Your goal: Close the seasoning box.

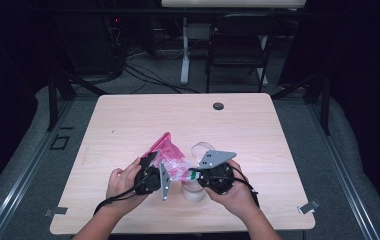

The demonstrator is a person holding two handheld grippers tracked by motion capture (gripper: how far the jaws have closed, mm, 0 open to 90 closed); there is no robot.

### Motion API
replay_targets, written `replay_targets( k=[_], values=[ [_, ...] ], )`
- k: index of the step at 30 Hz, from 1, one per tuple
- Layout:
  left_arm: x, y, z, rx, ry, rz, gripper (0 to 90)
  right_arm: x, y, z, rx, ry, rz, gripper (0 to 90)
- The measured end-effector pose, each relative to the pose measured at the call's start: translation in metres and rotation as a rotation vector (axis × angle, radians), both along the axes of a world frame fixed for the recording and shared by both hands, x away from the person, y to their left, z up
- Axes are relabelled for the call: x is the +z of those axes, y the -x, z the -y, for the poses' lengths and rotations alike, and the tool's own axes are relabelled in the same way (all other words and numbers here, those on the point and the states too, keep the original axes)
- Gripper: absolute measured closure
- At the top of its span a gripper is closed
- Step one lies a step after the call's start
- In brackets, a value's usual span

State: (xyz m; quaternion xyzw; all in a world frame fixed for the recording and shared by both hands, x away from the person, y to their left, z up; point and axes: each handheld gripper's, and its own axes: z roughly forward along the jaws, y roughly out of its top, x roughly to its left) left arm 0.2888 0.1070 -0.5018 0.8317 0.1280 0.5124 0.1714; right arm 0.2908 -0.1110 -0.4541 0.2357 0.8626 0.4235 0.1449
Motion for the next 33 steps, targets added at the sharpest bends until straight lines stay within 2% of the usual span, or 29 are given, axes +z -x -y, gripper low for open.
replay_targets(
  k=[6,8,13,22,27,29,33],
  values=[
    [-0.005,0.001,-0.002,0.009,0.037,-0.031,69.2,0.0,0.001,-0.001,-0.005,-0.01,0.004,88.6],
    [-0.006,0.001,-0.002,0.015,0.063,-0.05,69.2,0.0,0.001,-0.001,-0.001,-0.007,0.004,88.4],
    [-0.012,-0.001,-0.006,0.033,0.174,-0.101,69.4,0.0,0.001,-0.002,0.001,-0.015,0.004,88.3],
    [-0.018,-0.001,-0.011,0.053,0.247,-0.171,69.5,0.0,0.002,-0.004,0.013,-0.028,0.004,87.7],
    [-0.023,0.0,-0.012,0.059,0.262,-0.193,69.5,-0.001,0.002,-0.005,0.019,-0.017,-0.003,86.1],
    [-0.024,-0.001,-0.013,0.06,0.287,-0.205,69.5,-0.002,0.002,-0.006,0.023,-0.02,-0.005,85.3],
    [-0.029,-0.004,-0.016,0.061,0.353,-0.265,69.5,-0.002,0.002,-0.006,0.027,-0.032,-0.012,82.4]
  ],
)
